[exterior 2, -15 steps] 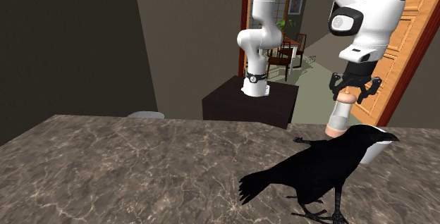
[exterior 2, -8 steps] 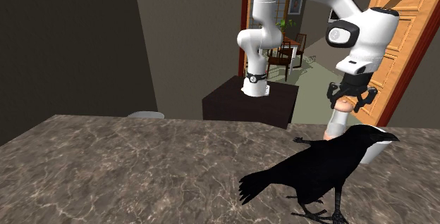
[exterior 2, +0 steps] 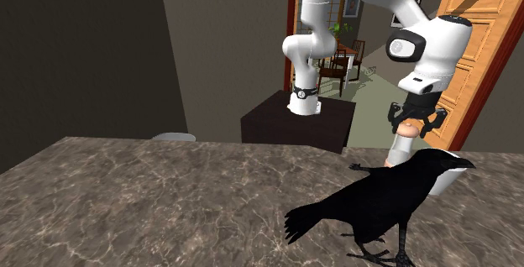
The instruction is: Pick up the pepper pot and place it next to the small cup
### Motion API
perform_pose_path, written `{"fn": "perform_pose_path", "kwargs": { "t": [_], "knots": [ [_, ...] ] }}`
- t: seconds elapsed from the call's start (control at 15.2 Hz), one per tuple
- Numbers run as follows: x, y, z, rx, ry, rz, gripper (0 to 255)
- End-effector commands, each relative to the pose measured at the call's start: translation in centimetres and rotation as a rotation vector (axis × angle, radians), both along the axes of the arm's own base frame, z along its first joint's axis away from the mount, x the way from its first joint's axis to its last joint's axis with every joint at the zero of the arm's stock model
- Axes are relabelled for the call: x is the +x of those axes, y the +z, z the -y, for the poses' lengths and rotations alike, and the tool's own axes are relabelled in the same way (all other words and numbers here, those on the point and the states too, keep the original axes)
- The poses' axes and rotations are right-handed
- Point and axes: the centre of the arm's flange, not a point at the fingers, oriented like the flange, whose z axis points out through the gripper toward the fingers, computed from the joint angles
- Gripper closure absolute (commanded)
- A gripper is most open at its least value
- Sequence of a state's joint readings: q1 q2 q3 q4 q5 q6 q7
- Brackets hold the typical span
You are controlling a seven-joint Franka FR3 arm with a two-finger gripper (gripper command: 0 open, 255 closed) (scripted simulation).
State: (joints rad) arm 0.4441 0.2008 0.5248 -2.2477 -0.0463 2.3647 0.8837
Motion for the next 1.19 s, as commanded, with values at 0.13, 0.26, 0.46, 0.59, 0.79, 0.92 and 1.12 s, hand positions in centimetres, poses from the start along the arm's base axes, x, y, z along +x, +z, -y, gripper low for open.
{"fn": "perform_pose_path", "kwargs": {
  "t": [0.13,0.26,0.46,0.59,0.79,0.92,1.12],
  "knots": [
    [0.0,0.0,0.0,0.000,0.000,0.000,0],
    [0.0,0.0,0.0,0.000,0.000,0.000,0],
    [0.1,1.3,0.0,0.000,0.000,0.000,0],
    [0.3,3.9,0.0,0.000,0.000,0.000,0],
    [0.4,5.0,0.0,0.000,0.000,0.000,0],
    [0.4,5.0,0.0,0.000,0.000,0.000,0],
    [0.4,5.0,0.0,0.000,0.000,0.000,0]
  ]
}}
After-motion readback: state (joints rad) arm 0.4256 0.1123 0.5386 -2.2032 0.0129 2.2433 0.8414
